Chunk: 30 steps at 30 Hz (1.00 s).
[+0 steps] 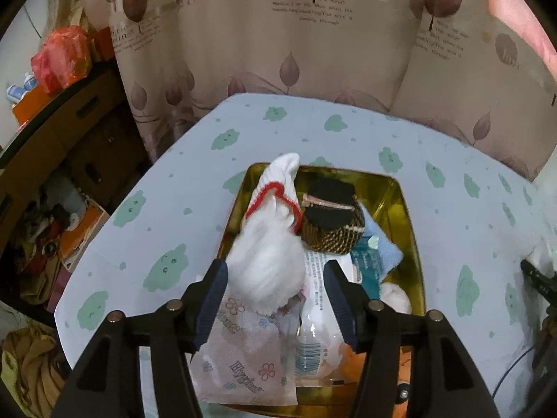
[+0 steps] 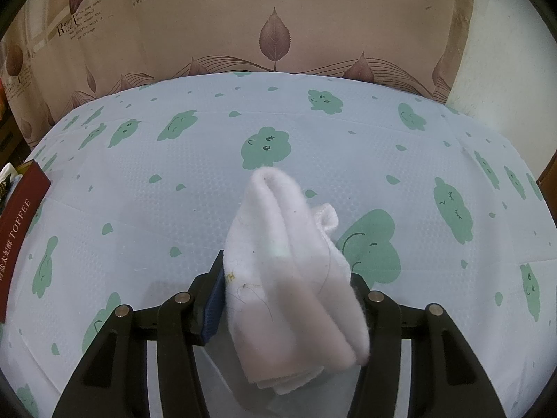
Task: Organize soft objects
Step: 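Carry the fluffy white puff with the left tool into the tin and release, then carry the white towel with the right tool into the tin and release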
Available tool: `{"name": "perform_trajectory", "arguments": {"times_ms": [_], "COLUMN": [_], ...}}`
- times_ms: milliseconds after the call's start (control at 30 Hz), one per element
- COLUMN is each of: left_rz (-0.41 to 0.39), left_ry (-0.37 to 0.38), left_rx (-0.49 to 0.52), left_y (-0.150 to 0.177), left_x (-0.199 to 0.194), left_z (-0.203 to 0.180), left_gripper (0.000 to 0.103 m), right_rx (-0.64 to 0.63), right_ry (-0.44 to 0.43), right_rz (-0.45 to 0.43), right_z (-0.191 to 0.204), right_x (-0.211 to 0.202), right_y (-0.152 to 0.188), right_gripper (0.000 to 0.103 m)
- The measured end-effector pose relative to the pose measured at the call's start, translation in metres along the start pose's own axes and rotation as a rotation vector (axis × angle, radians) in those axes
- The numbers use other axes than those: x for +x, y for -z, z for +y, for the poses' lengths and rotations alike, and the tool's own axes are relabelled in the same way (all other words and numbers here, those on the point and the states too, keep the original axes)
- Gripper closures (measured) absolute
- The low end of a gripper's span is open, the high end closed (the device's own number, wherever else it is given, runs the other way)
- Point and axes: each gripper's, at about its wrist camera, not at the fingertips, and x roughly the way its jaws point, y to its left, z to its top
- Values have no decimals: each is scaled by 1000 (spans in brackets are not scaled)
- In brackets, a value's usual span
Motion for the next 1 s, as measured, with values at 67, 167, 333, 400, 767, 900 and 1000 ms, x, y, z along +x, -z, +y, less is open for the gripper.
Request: {"name": "perform_trajectory", "arguments": {"times_ms": [67, 167, 333, 400, 767, 900, 1000], "left_rz": [-18, -31, -48, -66, -171, -186, -185], "left_ry": [17, 40, 51, 50, -58, -64, -62], "left_rx": [-4, -1, 9, 9, -5, -9, 5], "left_y": [-2, -5, -6, -5, 5, 14, 22], "left_x": [-7, -15, -23, -27, -38, -33, -29], "left_z": [2, 4, 6, 8, 37, 47, 51], "left_gripper": [43, 42, 42, 42, 42, 42, 42], "right_rx": [-1, -1, -1, -1, -3, -6, -8], "right_ry": [0, 0, 1, 1, 3, 7, 11], "right_rz": [0, 0, 0, 0, 0, 0, 0], "right_z": [0, 1, 1, 1, 2, 2, 2], "right_x": [0, 0, 0, 0, 0, 0, 0], "right_y": [0, 0, 0, 0, 0, 0, 0], "right_gripper": [51, 51, 51, 51, 51, 51, 52]}}
